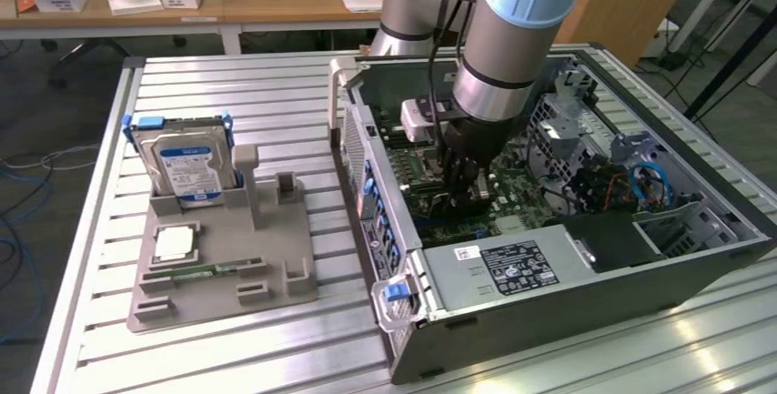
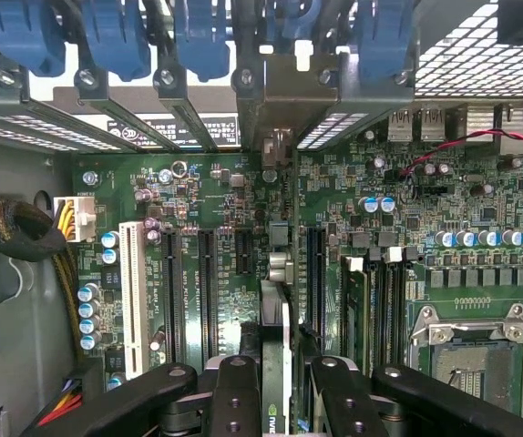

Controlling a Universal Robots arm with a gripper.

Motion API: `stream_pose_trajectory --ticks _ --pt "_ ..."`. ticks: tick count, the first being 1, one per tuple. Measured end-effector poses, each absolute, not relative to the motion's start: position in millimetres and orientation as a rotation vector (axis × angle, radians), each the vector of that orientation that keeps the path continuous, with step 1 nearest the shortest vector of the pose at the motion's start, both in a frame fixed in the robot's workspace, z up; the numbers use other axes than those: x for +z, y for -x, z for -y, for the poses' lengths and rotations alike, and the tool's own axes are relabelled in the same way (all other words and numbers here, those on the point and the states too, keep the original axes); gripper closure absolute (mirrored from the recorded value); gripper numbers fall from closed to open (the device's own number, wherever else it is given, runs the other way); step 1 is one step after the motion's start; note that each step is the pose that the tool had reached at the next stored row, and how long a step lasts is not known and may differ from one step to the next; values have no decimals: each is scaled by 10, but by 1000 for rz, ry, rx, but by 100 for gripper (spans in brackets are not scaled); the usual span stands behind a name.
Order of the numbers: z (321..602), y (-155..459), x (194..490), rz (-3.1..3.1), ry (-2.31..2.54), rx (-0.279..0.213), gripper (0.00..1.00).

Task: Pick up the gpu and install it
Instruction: 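Insert the gpu into the slot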

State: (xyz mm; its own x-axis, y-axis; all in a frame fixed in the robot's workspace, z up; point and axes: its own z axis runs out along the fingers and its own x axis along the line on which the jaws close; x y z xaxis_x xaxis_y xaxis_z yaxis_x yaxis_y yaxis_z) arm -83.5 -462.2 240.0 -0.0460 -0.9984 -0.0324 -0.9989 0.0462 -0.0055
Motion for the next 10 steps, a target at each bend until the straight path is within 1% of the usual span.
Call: stream_pose_trajectory --ticks 10 --pt "4622 834 2400 -2252 2151 29 74"
